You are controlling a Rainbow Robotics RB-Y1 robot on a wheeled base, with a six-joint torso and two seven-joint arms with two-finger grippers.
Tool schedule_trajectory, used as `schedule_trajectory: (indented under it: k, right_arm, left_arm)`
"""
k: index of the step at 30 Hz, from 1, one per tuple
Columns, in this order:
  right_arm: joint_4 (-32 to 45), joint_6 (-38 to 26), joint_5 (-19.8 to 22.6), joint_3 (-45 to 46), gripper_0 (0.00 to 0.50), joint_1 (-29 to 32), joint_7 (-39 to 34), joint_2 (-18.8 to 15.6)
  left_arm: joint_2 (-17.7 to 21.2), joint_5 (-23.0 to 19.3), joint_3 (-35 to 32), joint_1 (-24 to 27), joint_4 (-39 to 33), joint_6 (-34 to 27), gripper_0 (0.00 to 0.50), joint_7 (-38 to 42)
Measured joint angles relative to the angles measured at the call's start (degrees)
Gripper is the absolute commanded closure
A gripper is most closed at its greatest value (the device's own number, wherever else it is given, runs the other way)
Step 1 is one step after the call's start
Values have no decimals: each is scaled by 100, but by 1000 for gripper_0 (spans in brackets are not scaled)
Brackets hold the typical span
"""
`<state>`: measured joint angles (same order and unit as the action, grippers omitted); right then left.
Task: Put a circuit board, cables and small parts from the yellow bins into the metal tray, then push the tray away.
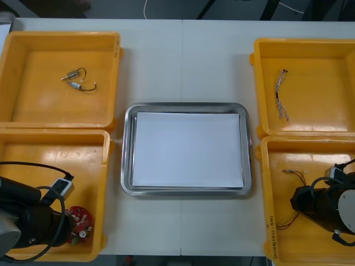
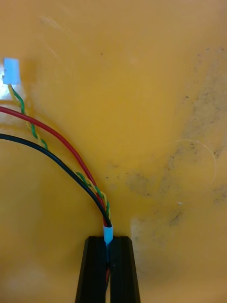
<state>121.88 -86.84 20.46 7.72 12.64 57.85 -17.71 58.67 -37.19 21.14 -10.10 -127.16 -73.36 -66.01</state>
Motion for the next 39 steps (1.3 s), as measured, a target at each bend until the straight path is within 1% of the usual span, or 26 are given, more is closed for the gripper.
schedule_trajectory:
  k: [2,4,9,13,18,24,28,32,35,37,39]
  right_arm:
    - [17,-38,0,0,500,-2,-5,0]
    - [53,-132,0,0,500,-2,-13,0]
    - [162,-368,8,2,500,-2,-18,0]
    - [348,-572,38,68,500,-4,-18,0]
    - [649,-1171,131,335,500,-120,-18,0]
    - [988,-1877,252,681,500,-441,-17,-23]
    - [1215,-2260,366,834,500,-647,-15,-113]
    - [1398,-2275,456,1003,500,-878,-11,-227]
    - [1535,-2278,556,1160,500,-1053,23,-332]
    - [1623,-2281,698,1266,500,-1142,142,-443]
    - [1669,-2284,941,1381,500,-1182,214,-587]
  left_arm:
    - [0,-47,-149,3,-9,-76,500,0]
    - [0,-206,-389,7,-32,-257,499,0]
    - [0,-770,-1147,55,-168,-853,498,0]
    - [-9,-1111,-1556,227,-306,-1347,498,0]
    - [-87,-1401,-1917,576,-519,-1977,498,0]
    - [-319,-1456,-1998,1221,-729,-2724,500,0]
    - [-543,-1534,-1998,1676,-777,-3201,499,0]
    - [-762,-1706,-1997,2076,-797,-3533,499,0]
    - [-885,-1789,-1973,2374,-834,-3605,498,1]
    - [-943,-1795,-1882,2587,-853,-3611,500,1]
    - [-982,-1795,-1727,2785,-856,-3613,500,1]
